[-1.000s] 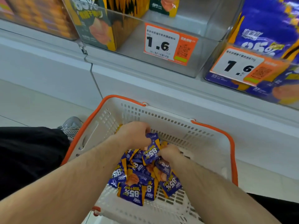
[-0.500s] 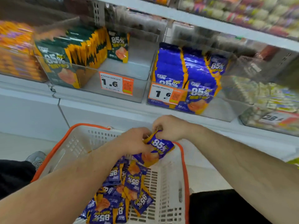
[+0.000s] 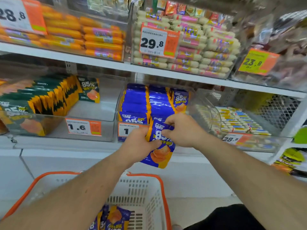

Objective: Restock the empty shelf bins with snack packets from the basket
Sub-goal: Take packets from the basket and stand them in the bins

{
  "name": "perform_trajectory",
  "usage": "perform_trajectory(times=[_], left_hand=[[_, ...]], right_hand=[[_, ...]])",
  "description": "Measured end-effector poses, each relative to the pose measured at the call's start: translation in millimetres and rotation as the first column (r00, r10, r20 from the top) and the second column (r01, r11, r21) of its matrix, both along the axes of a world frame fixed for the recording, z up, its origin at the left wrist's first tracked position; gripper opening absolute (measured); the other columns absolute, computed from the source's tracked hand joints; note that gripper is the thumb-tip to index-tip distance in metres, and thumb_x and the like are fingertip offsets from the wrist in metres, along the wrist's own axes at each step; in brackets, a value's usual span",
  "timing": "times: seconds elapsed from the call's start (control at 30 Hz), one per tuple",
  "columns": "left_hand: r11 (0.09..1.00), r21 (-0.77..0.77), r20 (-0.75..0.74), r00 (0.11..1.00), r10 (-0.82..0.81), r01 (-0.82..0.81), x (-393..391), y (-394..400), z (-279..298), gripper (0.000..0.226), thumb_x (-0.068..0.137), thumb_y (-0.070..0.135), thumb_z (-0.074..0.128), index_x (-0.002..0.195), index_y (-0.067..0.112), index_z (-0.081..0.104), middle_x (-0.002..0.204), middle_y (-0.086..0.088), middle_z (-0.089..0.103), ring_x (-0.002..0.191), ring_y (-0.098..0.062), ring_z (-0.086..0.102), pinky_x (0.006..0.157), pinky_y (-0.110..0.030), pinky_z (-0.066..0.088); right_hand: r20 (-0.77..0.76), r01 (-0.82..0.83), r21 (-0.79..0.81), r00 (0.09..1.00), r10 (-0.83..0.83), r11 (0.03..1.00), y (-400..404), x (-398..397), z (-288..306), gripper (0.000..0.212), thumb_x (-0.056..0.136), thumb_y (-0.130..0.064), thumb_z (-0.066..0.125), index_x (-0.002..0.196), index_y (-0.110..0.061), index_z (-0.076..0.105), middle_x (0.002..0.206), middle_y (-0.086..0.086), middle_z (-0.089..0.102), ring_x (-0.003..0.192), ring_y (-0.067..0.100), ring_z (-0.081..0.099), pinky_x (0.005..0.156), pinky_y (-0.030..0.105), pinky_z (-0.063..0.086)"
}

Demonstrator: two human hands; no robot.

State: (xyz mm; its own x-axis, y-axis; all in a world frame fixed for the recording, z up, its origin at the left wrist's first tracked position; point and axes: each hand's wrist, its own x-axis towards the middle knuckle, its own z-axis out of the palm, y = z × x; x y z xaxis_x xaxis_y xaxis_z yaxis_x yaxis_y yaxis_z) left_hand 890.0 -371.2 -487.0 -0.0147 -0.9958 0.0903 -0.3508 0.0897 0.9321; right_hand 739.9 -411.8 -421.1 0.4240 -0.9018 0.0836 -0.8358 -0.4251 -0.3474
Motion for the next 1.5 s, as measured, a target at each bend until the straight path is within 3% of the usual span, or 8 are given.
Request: perform_trajectory(times=[0.17,0.3,0.43,0.63,0.9,1.1,1.37,1.5], left_hand=[[0.976,-0.217,0.201,0.979,0.037,0.008,-22.0,-26.9,32.1,0.009,0.087,0.026,0.07,0.09,0.032,0.064,0.078,0.018,0.066,0.071,-0.001,0.061,0.059,-0.018,0.047],[0.923,-0.386,0.547,0.806,0.225,0.005,-28.9,-52.3,47.6,0.044,0.083,0.037,0.07,0.124,0.027,0.056,0.122,0.007,0.057,0.113,-0.016,0.052,0.092,-0.036,0.045],[0.957,-0.282,0.798,0.57,0.194,0.069,-29.1,-78.7,52.6,0.075,0.082,0.054,0.064,0.145,0.025,0.034,0.146,0.003,0.04,0.134,-0.021,0.037,0.106,-0.042,0.031],[0.985,-0.147,0.913,0.396,0.1,0.09,-27.9,-99.6,44.7,0.091,0.079,0.075,0.05,0.151,0.028,0.024,0.158,0.003,0.027,0.145,-0.02,0.023,0.116,-0.046,0.021],[0.977,-0.199,0.897,0.415,0.152,0.073,-30.0,-100.1,34.6,0.087,0.082,0.073,0.046,0.153,0.029,0.022,0.16,0.006,0.021,0.147,-0.018,0.017,0.119,-0.043,0.01],[0.98,-0.187,0.895,0.422,0.142,0.067,-29.0,-107.3,31.7,0.088,0.082,0.074,0.045,0.153,0.03,0.019,0.161,0.005,0.019,0.148,-0.019,0.015,0.121,-0.046,0.008],[0.983,-0.171,0.903,0.408,0.131,0.062,-29.0,-108.4,30.5,0.089,0.082,0.075,0.045,0.154,0.029,0.018,0.162,0.004,0.017,0.149,-0.019,0.012,0.121,-0.047,0.008],[0.99,-0.129,0.908,0.407,0.095,0.057,-29.2,-108.3,32.9,0.09,0.082,0.075,0.045,0.154,0.03,0.015,0.162,0.004,0.014,0.149,-0.019,0.01,0.122,-0.047,0.007]], right_hand=[[0.079,0.202,-0.198,0.979,-0.19,0.959,-5.0,-29.0,31.3,0.017,0.089,-0.033,0.066,0.102,-0.022,0.067,0.101,-0.001,0.068,0.095,0.022,0.062,0.079,0.036,0.053],[0.225,0.371,-0.457,0.928,-0.298,0.808,-16.3,-60.6,50.7,0.016,0.085,-0.028,0.064,0.1,-0.023,0.069,0.096,0.003,0.071,0.092,0.029,0.062,0.076,0.037,0.051],[0.213,0.37,-0.593,0.929,-0.303,0.715,-41.0,-78.4,40.3,0.019,0.087,-0.028,0.064,0.102,-0.02,0.071,0.098,0.005,0.07,0.094,0.03,0.063,0.075,0.037,0.049],[0.003,0.291,-0.543,0.939,-0.344,0.788,-101.3,-73.9,10.9,0.022,0.094,-0.029,0.056,0.106,-0.014,0.067,0.102,0.012,0.063,0.096,0.037,0.06,0.074,0.04,0.046],[-0.116,0.344,-0.379,0.903,-0.413,0.859,-193.5,-46.2,-10.6,0.018,0.091,-0.014,0.06,0.108,-0.01,0.065,0.106,0.019,0.067,0.1,0.039,0.064,0.077,0.039,0.05],[-0.224,0.381,-0.316,0.86,-0.459,0.869,-237.8,-33.6,-30.0,0.023,0.092,-0.015,0.061,0.114,-0.009,0.063,0.112,0.017,0.066,0.106,0.036,0.064,0.081,0.038,0.052],[-0.15,0.391,-0.341,0.875,-0.46,0.855,-254.6,-29.4,-39.2,0.031,0.092,-0.013,0.06,0.123,-0.008,0.057,0.117,0.018,0.064,0.107,0.036,0.062,0.084,0.038,0.052],[-0.076,0.401,-0.327,0.892,-0.446,0.856,-243.1,-30.1,-35.0,0.022,0.092,-0.015,0.062,0.112,-0.006,0.063,0.11,0.017,0.067,0.101,0.035,0.064,0.08,0.037,0.053]])
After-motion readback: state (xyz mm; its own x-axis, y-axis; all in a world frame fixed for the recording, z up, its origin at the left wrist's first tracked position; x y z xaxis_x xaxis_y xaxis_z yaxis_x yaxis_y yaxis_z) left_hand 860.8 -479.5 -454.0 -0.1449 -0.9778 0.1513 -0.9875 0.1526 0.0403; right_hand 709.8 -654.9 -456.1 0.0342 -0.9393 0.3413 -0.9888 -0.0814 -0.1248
